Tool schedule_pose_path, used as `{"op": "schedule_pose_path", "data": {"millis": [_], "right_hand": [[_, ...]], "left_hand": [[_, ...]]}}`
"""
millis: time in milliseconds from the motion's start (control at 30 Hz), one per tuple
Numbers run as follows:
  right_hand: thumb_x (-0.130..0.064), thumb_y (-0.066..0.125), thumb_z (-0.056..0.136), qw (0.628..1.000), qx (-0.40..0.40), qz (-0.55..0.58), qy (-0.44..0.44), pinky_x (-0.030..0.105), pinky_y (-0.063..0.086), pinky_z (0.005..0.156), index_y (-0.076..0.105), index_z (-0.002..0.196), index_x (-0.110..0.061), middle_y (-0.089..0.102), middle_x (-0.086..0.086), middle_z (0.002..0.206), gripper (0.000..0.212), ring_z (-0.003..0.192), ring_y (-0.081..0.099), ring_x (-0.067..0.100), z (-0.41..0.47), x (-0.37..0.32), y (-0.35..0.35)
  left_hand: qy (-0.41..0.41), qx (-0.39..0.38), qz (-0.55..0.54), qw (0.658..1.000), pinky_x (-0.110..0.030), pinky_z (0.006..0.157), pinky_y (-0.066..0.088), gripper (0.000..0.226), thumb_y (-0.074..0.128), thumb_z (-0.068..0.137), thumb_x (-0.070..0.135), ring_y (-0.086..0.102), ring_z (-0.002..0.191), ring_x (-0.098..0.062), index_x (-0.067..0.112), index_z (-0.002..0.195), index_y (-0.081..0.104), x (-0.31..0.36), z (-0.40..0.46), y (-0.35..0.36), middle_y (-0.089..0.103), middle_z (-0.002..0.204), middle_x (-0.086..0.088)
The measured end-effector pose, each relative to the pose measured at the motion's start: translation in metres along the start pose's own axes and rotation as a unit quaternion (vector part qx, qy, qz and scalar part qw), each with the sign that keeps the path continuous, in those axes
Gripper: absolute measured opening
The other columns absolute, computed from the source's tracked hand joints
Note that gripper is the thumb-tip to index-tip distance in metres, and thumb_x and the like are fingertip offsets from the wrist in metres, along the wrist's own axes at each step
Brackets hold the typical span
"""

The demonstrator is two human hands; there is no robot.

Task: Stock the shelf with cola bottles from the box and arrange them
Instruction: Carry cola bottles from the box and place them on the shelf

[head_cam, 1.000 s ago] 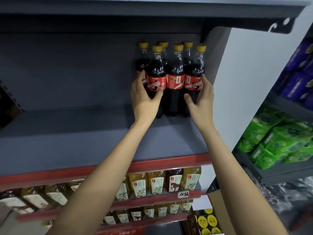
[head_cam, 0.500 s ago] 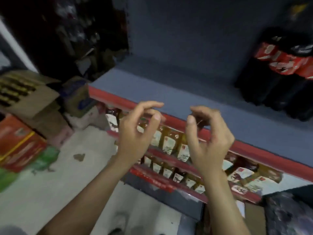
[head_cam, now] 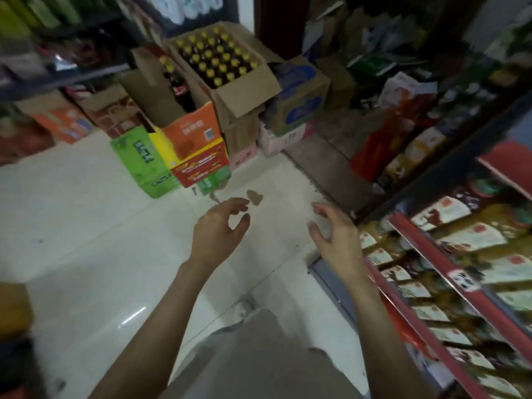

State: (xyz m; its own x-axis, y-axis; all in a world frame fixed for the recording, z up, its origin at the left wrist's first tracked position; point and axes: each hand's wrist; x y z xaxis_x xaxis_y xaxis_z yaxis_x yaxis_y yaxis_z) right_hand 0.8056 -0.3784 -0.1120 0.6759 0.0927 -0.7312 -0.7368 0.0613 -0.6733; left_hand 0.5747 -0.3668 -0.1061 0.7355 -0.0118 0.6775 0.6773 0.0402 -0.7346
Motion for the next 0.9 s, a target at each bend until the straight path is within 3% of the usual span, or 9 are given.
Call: {"op": "schedule_pose_path", "data": {"millis": [67,300,600,700,800,900], "right_hand": [[-0.014,0.064,0.088,0.998,-0.051,-0.013,0.017,0.034,0.045,0.093,0.058,0.125,-0.01,0.064,0.007,0.116,0.038,0.107,0.059,0.026,0.034,-0.012,0.043],[-0.021,0.059,0.093,0.98,-0.185,-0.066,-0.001,0.034,0.043,0.09,0.051,0.133,-0.012,0.06,0.006,0.124,0.042,0.115,0.054,0.025,0.155,-0.054,0.154],[-0.021,0.06,0.093,0.978,-0.203,-0.03,-0.043,0.023,0.035,0.078,0.056,0.122,-0.011,0.062,0.006,0.119,0.031,0.112,0.055,0.024,0.363,-0.097,0.257],[-0.023,0.06,0.093,0.98,-0.197,-0.022,-0.033,0.023,0.036,0.079,0.054,0.127,-0.012,0.06,0.006,0.123,0.036,0.114,0.054,0.023,0.43,-0.113,0.288],[-0.023,0.061,0.092,0.981,-0.189,-0.014,-0.033,0.031,0.043,0.087,0.051,0.132,-0.014,0.057,0.007,0.128,0.042,0.119,0.051,0.024,0.491,-0.125,0.32],[-0.027,0.06,0.092,0.978,-0.203,-0.027,-0.034,0.038,0.046,0.097,0.047,0.137,-0.016,0.053,0.005,0.136,0.047,0.126,0.048,0.023,0.546,-0.128,0.356]], "left_hand": [[-0.06,-0.001,0.007,0.998,-0.023,0.076,0.042,0.025,0.063,0.089,0.022,0.063,0.1,-0.012,0.023,0.114,0.065,-0.042,0.02,-0.014,0.069,0.106,0.009],[-0.214,0.005,-0.056,0.975,-0.027,0.086,0.046,0.027,0.061,0.091,0.02,0.063,0.106,-0.013,0.019,0.118,0.062,-0.162,0.102,-0.051,0.068,0.112,0.006],[-0.209,0.108,-0.087,0.968,-0.035,0.085,0.052,0.023,0.057,0.09,0.009,0.062,0.091,-0.01,0.012,0.112,0.064,-0.231,0.29,-0.108,0.067,0.101,0.008],[-0.237,0.116,-0.101,0.959,-0.028,0.083,0.051,0.026,0.057,0.09,0.008,0.063,0.09,-0.011,0.014,0.115,0.062,-0.249,0.356,-0.128,0.066,0.096,0.009],[-0.236,0.118,-0.089,0.961,-0.016,0.074,0.046,0.029,0.057,0.092,0.011,0.061,0.086,-0.01,0.012,0.121,0.058,-0.272,0.424,-0.147,0.065,0.093,0.007],[-0.221,0.095,-0.072,0.968,-0.022,0.076,0.046,0.032,0.059,0.091,0.011,0.061,0.087,-0.012,0.01,0.123,0.057,-0.306,0.496,-0.158,0.065,0.096,0.005]]}}
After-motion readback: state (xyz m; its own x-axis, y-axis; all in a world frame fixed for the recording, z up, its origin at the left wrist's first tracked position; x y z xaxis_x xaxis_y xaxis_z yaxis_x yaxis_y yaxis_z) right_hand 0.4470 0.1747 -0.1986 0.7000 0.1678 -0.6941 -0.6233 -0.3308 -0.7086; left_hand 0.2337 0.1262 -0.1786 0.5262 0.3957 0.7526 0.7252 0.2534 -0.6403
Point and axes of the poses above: each hand's wrist, its own z-axis towards the middle knuckle, its own y-axis out of the palm, x = y × z
